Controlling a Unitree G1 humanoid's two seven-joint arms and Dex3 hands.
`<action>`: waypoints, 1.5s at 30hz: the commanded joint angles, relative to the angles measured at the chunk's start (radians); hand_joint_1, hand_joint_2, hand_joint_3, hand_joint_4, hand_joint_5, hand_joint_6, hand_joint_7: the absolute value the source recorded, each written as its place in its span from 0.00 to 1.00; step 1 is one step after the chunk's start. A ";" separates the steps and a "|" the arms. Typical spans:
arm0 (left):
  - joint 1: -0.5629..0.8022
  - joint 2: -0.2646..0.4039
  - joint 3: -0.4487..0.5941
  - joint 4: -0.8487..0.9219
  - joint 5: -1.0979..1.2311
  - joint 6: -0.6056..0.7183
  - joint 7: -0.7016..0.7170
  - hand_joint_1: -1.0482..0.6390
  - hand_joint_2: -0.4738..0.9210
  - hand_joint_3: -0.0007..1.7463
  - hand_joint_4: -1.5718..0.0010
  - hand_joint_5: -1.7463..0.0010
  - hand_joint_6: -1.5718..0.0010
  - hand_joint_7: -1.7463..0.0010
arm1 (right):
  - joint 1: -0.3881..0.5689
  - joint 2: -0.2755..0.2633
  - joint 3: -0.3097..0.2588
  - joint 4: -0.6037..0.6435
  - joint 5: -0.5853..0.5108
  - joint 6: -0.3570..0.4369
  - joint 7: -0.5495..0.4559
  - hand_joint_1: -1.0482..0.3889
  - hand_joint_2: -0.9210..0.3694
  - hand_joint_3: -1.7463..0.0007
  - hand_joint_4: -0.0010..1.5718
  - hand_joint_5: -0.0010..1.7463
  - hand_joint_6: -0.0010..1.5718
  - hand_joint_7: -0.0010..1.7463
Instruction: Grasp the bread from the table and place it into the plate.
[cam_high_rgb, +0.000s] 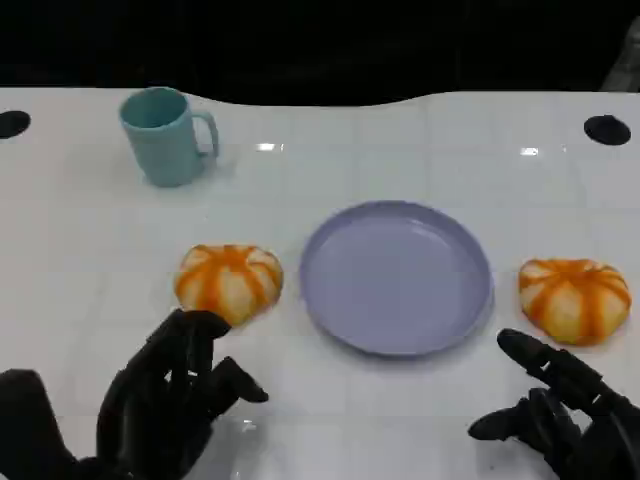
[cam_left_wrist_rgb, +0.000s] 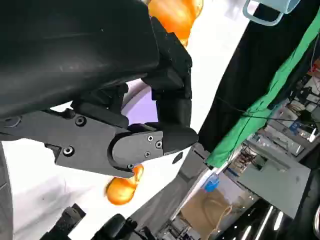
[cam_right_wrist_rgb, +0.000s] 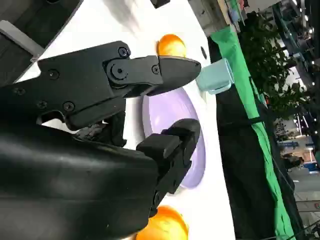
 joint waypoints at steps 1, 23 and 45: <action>0.003 0.014 0.008 0.005 -0.011 -0.004 -0.019 0.32 1.00 0.28 0.53 0.00 0.65 0.03 | 0.004 -0.011 -0.008 -0.017 0.019 0.008 0.003 0.21 0.00 0.84 0.50 0.58 0.67 0.11; -0.015 0.071 -0.074 0.071 0.208 -0.281 -0.077 0.32 1.00 0.30 0.59 0.04 0.66 0.19 | -0.005 -0.013 -0.007 -0.008 0.010 -0.004 0.007 0.21 0.00 0.83 0.50 0.58 0.67 0.10; -0.188 0.428 -0.238 0.174 1.096 -0.693 0.262 0.35 0.96 0.00 0.85 0.63 0.67 0.97 | -0.009 -0.013 -0.002 -0.015 -0.001 0.002 -0.014 0.20 0.00 0.83 0.50 0.58 0.67 0.10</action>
